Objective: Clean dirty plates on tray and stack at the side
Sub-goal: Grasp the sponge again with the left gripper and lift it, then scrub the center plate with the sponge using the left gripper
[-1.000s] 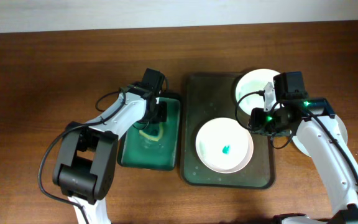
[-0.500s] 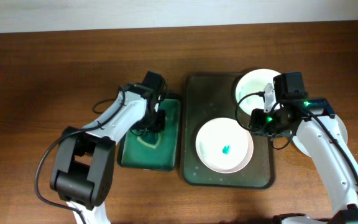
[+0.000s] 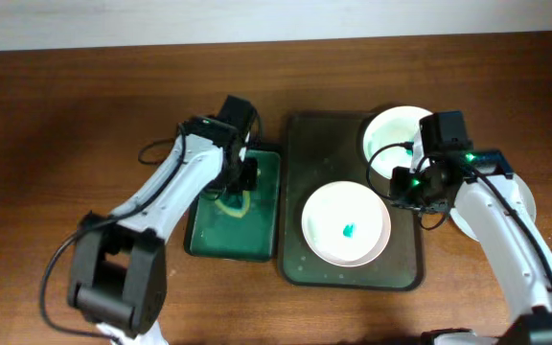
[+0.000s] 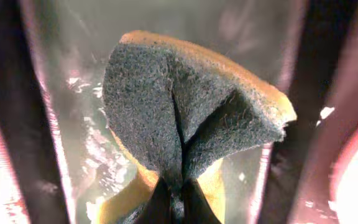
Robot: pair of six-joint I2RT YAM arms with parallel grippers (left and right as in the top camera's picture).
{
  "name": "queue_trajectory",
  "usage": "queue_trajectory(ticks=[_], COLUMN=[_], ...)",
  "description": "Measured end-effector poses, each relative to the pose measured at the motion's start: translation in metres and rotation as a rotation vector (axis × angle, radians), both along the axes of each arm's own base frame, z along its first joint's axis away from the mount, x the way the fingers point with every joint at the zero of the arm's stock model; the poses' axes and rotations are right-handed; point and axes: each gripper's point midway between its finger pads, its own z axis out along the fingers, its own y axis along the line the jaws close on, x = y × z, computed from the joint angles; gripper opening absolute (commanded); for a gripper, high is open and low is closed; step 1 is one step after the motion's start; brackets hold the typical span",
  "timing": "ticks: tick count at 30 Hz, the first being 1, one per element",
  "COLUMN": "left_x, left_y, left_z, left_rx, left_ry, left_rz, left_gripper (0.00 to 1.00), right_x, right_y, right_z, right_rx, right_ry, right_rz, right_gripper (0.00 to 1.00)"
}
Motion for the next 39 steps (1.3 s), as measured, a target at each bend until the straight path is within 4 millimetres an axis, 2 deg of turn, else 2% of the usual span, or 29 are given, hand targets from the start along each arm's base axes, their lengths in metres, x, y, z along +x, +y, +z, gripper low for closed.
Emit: queue_trajectory(ticks=[2, 7, 10, 12, 15, 17, 20, 22, 24, 29, 31, 35, 36, 39], left_x=[0.005, 0.010, 0.012, 0.017, 0.012, 0.009, 0.001, -0.008, -0.014, -0.029, -0.044, -0.072, -0.077, -0.074], left_y=[-0.002, 0.001, -0.011, -0.022, -0.039, -0.072, -0.115, -0.131, -0.142, -0.179, -0.201, -0.227, -0.234, -0.231], left_z=[0.023, 0.026, 0.035, 0.043, 0.046, 0.051, 0.059, 0.060, 0.054, 0.014, -0.011, -0.047, -0.052, -0.052], left_rx=[-0.023, -0.009, -0.075, -0.122, -0.150, -0.214, -0.285, -0.305, -0.316, -0.413, -0.464, -0.475, -0.482, -0.491], left_ry=[-0.058, -0.084, -0.085, -0.102, -0.100, -0.131, -0.177, -0.172, -0.154, -0.019, 0.063, 0.150, 0.166, 0.187], left_rz=[0.000, 0.017, 0.007, -0.004, -0.039, -0.110, -0.201, -0.220, -0.231, -0.269, -0.307, -0.369, -0.384, -0.345], left_gripper=[0.00, 0.00, 0.00, 0.00, 0.00, 0.00, 0.00, 0.00, 0.00, 0.00, 0.00, 0.00, 0.00, 0.00], right_x=[-0.001, -0.006, -0.013, -0.016, -0.015, -0.019, -0.028, -0.033, -0.030, -0.030, -0.030, -0.030, -0.030, -0.030], right_y=[0.004, 0.014, 0.015, 0.013, -0.004, -0.015, -0.006, 0.003, 0.009, 0.012, 0.013, 0.013, 0.013, 0.013], right_z=[-0.013, -0.044, -0.064, -0.075, -0.079, -0.082, -0.101, -0.108, -0.109, -0.109, -0.109, -0.109, -0.109, -0.109], right_rx=[0.015, 0.067, 0.073, 0.077, 0.100, 0.112, 0.170, 0.220, 0.251, 0.273, 0.276, 0.276, 0.277, 0.277], right_ry=[0.047, 0.163, 0.235, 0.270, 0.276, 0.288, 0.274, 0.265, 0.234, 0.223, 0.222, 0.221, 0.222, 0.221], right_rz=[0.021, 0.092, 0.111, 0.106, 0.072, 0.040, 0.044, 0.048, 0.059, 0.066, 0.067, 0.067, 0.067, 0.067], right_gripper=[0.35, 0.29, 0.23, 0.23, 0.24, 0.26, 0.18, 0.07, 0.04, 0.04, 0.04, 0.04, 0.04, 0.04])
